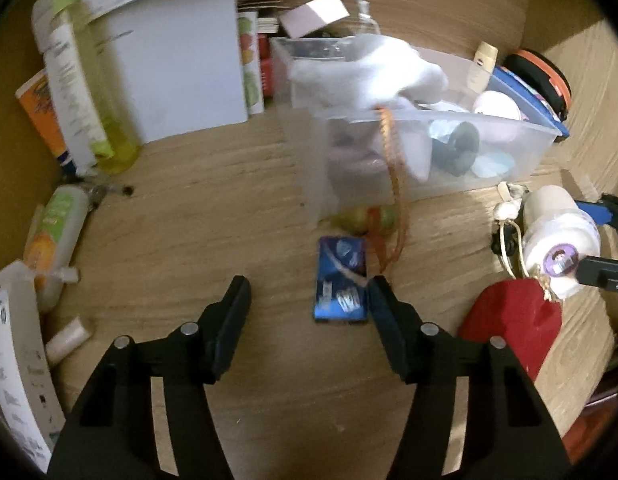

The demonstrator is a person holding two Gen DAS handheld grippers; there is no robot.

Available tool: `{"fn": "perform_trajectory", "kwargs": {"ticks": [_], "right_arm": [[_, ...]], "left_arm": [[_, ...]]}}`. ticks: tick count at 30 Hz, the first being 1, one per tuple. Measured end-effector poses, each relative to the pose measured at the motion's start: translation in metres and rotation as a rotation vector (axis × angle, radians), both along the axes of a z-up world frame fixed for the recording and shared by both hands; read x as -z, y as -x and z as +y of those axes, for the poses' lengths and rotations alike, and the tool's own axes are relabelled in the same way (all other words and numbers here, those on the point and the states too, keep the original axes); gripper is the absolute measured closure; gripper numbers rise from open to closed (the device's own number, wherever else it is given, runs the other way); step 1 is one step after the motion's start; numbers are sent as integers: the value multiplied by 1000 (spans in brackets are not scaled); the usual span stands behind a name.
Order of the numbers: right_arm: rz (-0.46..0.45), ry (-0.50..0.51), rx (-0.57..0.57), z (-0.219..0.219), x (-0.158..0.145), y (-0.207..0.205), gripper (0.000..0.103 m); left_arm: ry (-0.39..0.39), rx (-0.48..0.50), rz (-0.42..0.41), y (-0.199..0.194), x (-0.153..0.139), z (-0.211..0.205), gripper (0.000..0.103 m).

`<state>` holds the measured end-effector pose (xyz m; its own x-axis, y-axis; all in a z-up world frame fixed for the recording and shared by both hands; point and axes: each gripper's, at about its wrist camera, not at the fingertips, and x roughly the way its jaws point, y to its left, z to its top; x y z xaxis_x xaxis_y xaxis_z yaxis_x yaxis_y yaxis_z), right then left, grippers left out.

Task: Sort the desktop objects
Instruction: 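Grasp the blue card box with the left gripper while the right gripper grasps the beige jar, then lift and carry the blue card box and beige jar over the clear bin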

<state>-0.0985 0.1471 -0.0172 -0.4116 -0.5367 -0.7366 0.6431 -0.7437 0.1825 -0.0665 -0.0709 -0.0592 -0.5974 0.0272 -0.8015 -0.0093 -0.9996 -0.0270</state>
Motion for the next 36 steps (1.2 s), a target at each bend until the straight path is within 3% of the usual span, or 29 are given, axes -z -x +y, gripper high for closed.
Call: {"fn": "perform_trajectory", "kwargs": {"ticks": [3,5,18,20,24,30,36], "right_arm": [[-12,3,-3,-4,5,5,24],[-22,11,1,-5,7,8,37],[-27,1,-14,-6,8,8,37],[-20,6,-8,-7,9,7,38],[-8,13,6,-4,7,6,38],[1,45,29,8,-1,3,39],[24,77,64,18,-14,1,39]], "left_arm": [[0,-19,0,-9,0,-10,42],[1,-37,2,-12,1,-16,42],[42,55,-4,19,4,3,42],[29,52,6,22,4,4,57],[33,49,21,15,3,6,75],[2,-5,32,1,0,-5,76],[-45,-88,95,-14,-12,-19,76]]}}
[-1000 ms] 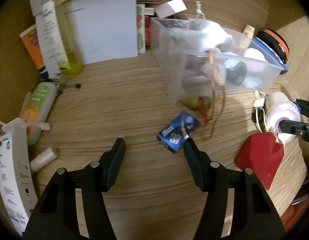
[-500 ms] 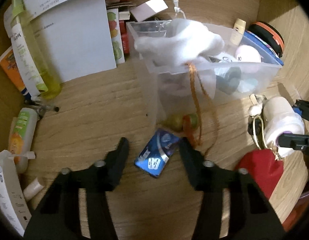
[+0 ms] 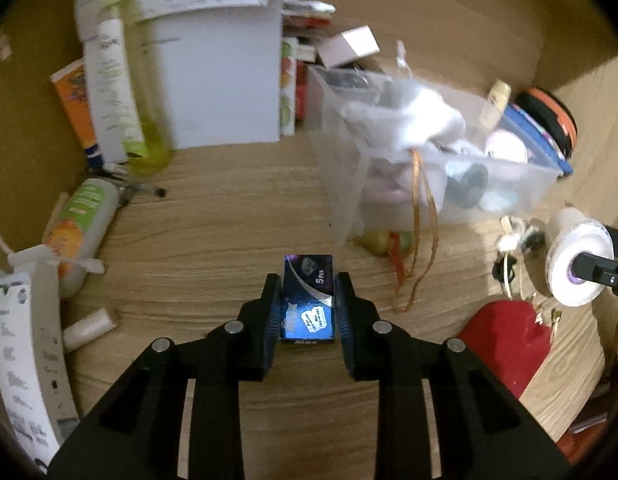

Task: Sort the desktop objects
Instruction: 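Lift and carry the blue card box and beige jar over the clear bin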

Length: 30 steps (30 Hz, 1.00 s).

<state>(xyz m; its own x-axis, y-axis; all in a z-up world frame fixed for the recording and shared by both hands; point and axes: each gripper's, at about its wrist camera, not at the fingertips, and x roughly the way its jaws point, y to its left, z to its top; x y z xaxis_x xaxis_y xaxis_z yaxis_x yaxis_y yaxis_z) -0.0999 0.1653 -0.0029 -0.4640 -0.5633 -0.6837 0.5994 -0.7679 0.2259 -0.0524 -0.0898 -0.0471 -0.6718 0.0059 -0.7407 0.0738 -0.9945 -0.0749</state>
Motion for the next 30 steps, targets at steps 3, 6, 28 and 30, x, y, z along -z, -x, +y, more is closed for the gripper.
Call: {"fn": "perform_trajectory", "kwargs": {"ticks": [3,6,28,30], "right_arm": [[10,13,13,4,-7,2,39],[32,19,26,9,-14,2,39],[177,64,104,17,-63,30,39],[183,59,109,16,-66,36,39]], "left_arm": [[-11,-13,35,-5,-8,0,76],[-11,-14,82,-11,-20,1,76],[-1,90,253,26,-79,23,76],[11,98,249,33,-80,23,76]]}}
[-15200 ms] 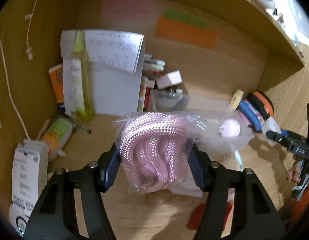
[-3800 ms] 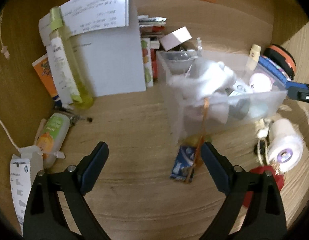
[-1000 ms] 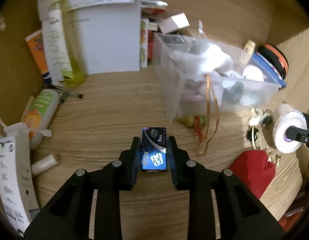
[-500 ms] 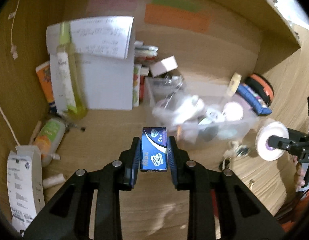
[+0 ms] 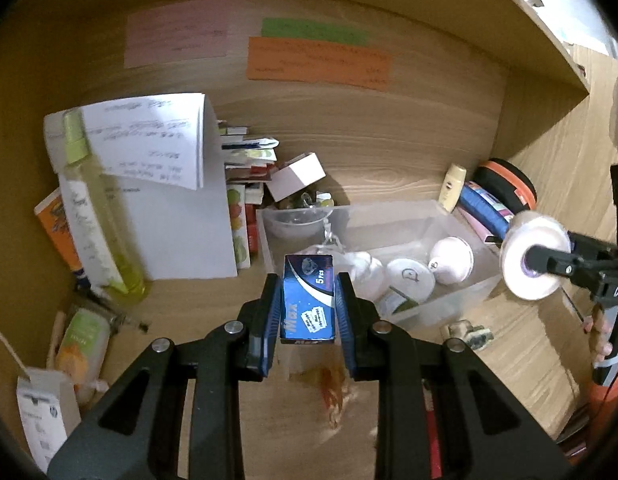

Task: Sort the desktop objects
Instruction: 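Lift and carry the blue card box and beige jar over the clear bin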

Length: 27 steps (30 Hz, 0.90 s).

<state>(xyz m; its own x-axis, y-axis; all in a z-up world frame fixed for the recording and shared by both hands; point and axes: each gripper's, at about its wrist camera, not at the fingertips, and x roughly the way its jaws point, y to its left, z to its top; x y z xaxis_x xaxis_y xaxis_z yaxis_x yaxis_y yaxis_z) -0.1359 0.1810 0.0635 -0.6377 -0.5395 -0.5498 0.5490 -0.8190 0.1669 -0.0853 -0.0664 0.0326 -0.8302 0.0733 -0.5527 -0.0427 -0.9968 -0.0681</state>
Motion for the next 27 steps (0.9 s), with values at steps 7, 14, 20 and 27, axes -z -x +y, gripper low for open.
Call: {"fn": "perform_trajectory", "kwargs": {"ticks": [7,14,20,27], "right_arm": [[-17,2,9,-10,-4,27,39],[-55,-16,21,-24,5,59,39],[-101,-51,9,-42,20,83,39],[-141,-111,10,-64,36,98,39]], "left_arm": [[34,0,-11,27,0,2,76],[0,1,-82,58,12,-6,76],[-15,17,-110,75,18,-1,77],[45,14,-135,91,26,11,77]]}}
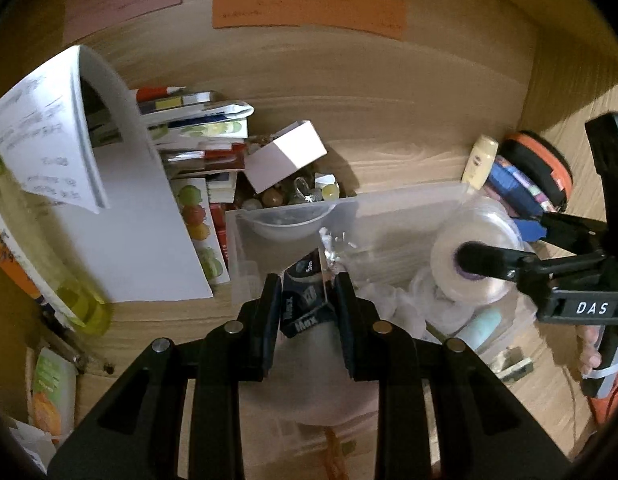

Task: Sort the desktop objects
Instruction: 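Lift and carry the blue card box and beige jar over the clear bin, then open both grippers to release the card box and jar into the bin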

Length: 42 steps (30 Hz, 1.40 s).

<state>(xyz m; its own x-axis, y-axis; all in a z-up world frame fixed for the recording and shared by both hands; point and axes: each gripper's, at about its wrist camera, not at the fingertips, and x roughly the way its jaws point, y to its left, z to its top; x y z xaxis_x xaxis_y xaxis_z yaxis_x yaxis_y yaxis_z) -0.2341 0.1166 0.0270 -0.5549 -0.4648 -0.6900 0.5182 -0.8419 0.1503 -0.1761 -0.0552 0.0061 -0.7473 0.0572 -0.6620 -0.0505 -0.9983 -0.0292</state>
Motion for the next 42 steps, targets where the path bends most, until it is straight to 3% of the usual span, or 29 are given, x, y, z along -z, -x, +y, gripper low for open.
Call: {"fn": "perform_trajectory", "kwargs": {"ticks": [7,12,15,18,22,27,30,31,32,34,42], "right_arm": [[-54,-3,-4,-19,16,8,39],[-4,-28,6,-21,14,7,39],[5,-29,14,-23,14,7,38],[24,-45,21,-25,14,5,38],[22,-60,-11,-29,15,-2,24],[43,-85,-8,-31,11,-8,23],[17,-73,-8,-27,8,-9,23],[11,-67,-9,-26,7,-9,23],[3,-55,-9,-23,5,-10,23],[-14,-37,-12,-19,2,-13,23],[-49,-25,-26,-10,-2,-23,23]], "left_arm": [[-5,7,-10,4,8,-1,76],[11,18,1,2,11,1,74],[26,17,10,1,12,3,71],[42,3,24,-2,12,3,61],[21,1,28,-4,10,2,57],[11,6,29,-6,8,1,54],[-15,11,34,-8,3,-2,46],[-32,20,41,-10,0,-3,37],[-40,19,43,-10,-2,-4,19],[-56,20,65,-14,-6,-5,9],[-10,54,102,-23,-20,8,9]]}}
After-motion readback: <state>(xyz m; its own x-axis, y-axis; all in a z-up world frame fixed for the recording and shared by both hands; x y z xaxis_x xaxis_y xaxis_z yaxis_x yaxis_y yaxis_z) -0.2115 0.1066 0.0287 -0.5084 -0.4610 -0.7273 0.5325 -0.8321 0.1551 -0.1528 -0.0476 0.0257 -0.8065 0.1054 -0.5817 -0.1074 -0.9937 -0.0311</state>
